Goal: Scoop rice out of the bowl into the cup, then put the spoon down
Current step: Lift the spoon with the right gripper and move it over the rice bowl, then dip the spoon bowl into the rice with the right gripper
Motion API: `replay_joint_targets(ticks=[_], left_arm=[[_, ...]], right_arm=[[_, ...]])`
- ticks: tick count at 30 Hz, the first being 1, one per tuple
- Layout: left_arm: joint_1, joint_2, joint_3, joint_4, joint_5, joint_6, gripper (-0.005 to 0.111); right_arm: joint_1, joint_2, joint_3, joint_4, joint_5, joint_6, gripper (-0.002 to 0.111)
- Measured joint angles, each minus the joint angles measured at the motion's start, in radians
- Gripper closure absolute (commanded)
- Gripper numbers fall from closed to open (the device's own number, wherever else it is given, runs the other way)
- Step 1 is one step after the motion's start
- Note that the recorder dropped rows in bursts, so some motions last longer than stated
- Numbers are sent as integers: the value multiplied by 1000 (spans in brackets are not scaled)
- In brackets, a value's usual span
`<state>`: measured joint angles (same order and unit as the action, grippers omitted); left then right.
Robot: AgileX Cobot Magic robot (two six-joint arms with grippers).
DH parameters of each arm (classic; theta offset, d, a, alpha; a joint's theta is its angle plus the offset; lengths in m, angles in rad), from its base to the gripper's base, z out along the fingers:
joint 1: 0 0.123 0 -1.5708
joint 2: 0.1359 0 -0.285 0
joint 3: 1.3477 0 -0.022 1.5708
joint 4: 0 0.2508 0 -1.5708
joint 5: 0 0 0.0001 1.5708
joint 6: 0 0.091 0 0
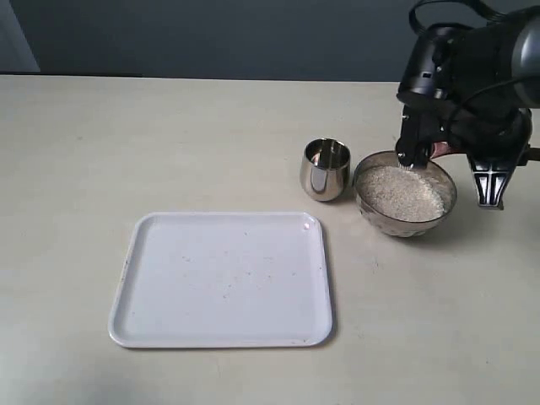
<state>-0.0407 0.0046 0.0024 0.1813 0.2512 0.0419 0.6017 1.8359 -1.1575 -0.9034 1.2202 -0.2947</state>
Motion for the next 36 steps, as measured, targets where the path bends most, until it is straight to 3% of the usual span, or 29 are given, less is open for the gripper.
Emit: replay_joint_targets(ticks=[9, 20, 36], left_arm=[[0, 0, 0, 0, 0, 0, 106], [0, 0, 0, 0, 0, 0, 106], [0, 0, 0, 0, 0, 0, 106]], right_arm=[[0, 49, 0, -61, -2, -2, 109], [81, 120, 0, -158, -2, 11, 109], [88, 148, 27, -242, -2, 39, 109]])
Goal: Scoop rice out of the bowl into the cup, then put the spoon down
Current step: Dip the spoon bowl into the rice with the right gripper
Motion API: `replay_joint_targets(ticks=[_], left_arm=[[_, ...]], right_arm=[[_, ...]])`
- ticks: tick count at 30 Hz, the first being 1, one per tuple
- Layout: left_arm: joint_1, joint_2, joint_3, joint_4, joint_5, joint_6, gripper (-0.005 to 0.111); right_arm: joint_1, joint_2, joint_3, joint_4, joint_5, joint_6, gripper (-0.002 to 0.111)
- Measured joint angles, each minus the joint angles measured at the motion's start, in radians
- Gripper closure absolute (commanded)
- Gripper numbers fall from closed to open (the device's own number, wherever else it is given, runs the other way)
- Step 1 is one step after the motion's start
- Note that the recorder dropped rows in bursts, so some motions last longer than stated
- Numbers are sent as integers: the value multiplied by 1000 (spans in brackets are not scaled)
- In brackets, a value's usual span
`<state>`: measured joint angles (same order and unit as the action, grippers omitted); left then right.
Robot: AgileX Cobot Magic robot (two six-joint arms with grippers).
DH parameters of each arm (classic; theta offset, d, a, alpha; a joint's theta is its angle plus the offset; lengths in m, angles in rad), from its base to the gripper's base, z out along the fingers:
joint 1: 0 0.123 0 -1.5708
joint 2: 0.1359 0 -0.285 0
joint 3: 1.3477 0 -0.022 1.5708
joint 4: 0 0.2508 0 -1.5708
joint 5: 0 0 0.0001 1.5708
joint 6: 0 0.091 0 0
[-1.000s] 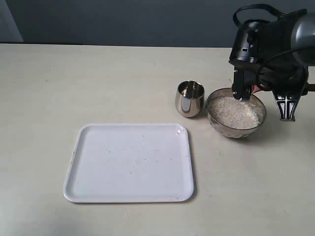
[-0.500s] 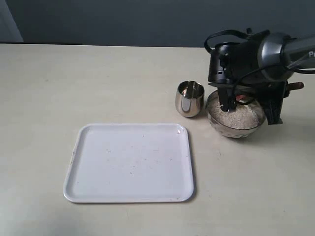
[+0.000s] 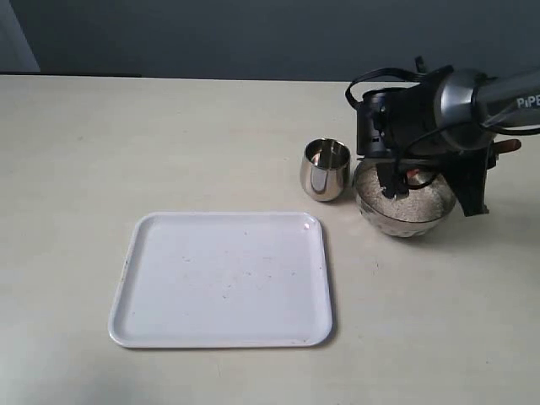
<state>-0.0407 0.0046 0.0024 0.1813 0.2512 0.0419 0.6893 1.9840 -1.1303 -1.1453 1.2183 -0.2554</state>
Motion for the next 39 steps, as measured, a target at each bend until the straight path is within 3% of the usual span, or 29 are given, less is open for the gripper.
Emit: replay_joint_targets(ticks=[24, 39], left_arm=[[0, 0, 0, 0, 0, 0, 106], [0, 0, 0, 0, 0, 0, 106]], right_arm=[[57, 0, 14, 35, 0, 24, 109], [57, 0, 14, 152, 0, -88, 109]])
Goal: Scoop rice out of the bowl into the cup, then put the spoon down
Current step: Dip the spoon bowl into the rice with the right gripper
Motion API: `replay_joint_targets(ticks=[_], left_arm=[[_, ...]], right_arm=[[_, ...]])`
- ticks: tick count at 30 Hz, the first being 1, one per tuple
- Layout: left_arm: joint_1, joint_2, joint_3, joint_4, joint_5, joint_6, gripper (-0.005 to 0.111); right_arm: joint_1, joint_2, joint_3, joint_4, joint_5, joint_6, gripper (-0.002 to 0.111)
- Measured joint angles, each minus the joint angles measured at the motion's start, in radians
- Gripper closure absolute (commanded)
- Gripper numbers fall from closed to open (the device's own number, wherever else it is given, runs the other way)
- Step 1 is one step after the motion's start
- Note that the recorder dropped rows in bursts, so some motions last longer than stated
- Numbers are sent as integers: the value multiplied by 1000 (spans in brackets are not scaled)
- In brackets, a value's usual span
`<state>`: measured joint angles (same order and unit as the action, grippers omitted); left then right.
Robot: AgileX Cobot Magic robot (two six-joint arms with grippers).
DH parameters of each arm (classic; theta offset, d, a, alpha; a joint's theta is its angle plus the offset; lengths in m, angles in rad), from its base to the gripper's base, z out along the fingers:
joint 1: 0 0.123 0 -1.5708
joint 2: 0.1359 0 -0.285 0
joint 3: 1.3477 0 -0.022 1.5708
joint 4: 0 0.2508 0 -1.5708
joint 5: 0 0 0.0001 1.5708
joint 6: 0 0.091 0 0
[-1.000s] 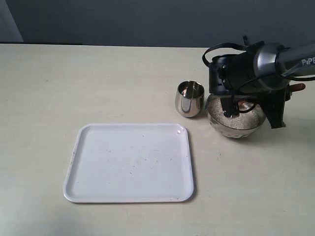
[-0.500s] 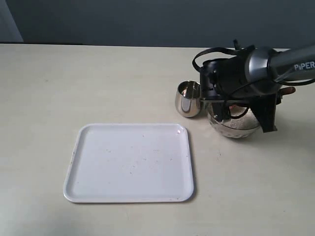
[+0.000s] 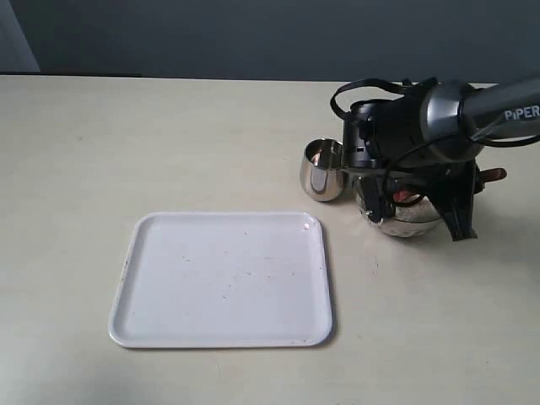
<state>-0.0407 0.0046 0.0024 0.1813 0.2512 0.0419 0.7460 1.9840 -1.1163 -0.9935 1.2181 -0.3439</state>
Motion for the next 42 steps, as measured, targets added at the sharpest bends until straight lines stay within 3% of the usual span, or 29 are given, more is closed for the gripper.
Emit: replay_joint_targets(ticks=[42], left_arm=[[0, 0, 0, 0, 0, 0, 106]], right_arm=[[0, 0, 0, 42, 2, -34, 109]])
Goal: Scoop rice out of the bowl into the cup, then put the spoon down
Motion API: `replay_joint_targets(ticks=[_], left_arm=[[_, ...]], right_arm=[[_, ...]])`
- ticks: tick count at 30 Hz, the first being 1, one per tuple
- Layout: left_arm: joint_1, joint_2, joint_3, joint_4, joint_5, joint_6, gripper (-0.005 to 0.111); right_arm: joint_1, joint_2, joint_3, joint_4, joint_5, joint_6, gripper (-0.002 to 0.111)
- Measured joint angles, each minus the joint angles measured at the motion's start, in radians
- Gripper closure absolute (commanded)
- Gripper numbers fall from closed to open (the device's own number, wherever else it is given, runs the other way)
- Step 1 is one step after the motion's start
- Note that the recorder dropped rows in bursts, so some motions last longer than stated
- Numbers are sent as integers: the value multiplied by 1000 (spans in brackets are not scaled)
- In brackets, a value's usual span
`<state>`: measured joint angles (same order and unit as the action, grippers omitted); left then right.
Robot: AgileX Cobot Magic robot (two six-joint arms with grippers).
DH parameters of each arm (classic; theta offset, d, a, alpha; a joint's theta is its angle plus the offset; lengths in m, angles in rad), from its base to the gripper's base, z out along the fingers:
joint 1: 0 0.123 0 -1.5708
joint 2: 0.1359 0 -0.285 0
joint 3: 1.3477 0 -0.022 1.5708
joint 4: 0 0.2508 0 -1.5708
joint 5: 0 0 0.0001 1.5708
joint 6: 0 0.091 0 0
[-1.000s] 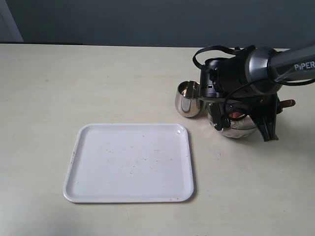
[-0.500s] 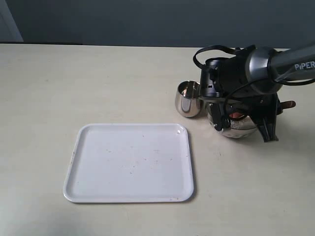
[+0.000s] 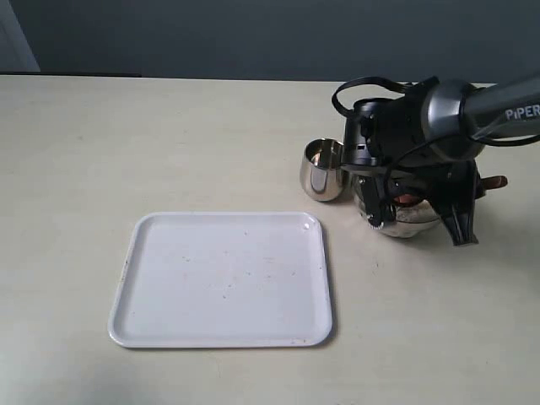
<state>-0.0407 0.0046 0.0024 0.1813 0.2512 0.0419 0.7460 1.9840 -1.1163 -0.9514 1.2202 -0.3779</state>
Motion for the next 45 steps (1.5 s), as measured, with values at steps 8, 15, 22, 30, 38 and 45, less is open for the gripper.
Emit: replay_joint_targets(ticks=[8, 15, 22, 30, 38, 45], left_arm=[[0, 0, 0, 0, 0, 0, 106], [0, 0, 0, 0, 0, 0, 106], [0, 0, 0, 0, 0, 0, 106], [0, 0, 0, 0, 0, 0, 106], [0, 0, 0, 0, 0, 0, 106], [0, 0, 0, 0, 0, 0, 106]], right_arm=[[-13, -9, 0, 19, -1, -7, 109], [-37, -16, -2, 91, -1, -7, 109], [-42, -16, -63, 166, 2, -12, 109], [-50, -16, -81, 198, 2, -30, 109], [-118, -16, -81, 261, 0, -34, 109], [-124, -16, -81, 261, 0, -34, 109]])
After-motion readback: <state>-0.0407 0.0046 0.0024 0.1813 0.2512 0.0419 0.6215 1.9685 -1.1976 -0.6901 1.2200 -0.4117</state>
